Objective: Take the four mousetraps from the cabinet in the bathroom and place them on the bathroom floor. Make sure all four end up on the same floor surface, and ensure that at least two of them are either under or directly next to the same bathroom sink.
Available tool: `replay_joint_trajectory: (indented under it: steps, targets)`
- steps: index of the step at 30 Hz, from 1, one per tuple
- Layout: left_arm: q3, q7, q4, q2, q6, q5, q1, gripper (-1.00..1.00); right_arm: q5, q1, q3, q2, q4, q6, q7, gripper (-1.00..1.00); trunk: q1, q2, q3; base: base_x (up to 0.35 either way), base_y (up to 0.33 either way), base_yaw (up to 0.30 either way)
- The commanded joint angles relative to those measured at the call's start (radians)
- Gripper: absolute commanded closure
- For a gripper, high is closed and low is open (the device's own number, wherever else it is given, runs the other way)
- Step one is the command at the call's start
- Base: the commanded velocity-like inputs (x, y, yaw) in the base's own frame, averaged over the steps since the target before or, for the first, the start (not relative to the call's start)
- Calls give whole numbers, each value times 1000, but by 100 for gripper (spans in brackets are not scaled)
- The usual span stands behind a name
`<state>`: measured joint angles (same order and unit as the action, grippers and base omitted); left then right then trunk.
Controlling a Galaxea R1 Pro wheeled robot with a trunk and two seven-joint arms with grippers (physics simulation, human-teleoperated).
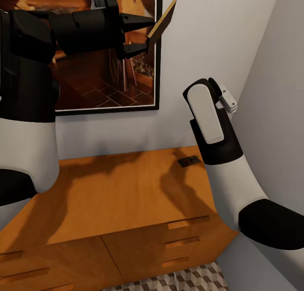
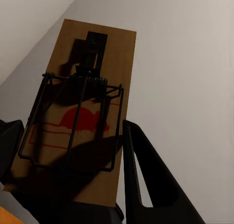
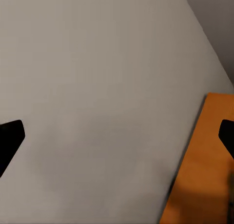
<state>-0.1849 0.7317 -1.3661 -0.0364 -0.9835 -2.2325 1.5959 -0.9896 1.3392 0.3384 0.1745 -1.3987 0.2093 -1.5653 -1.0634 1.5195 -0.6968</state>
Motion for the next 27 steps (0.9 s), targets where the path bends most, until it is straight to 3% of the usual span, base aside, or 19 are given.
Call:
replay_joint_trajectory:
  steps: [1,9,22,27]
  targets:
    - [-1,9,-1,-1,0,-9,1,100,-5,1,0,0,0,11,-5,-100,0,0,-1,0,0,0]
    - [-1,5,-7,-1,-1,-10,1,100,-9,-2,1,0,0,11,-5,-100,0,0,-1,-29,49,0]
    - [-1,6,2,0,-1,-9,1,100,-9,-15,2,0,0,8,-5,-100,0,0,-1,-211,157,0]
    - [-1,6,1,-1,-2,-9,1,100,-34,-15,1,0,2,6,-5,-100,0,0,-1,-108,18,0]
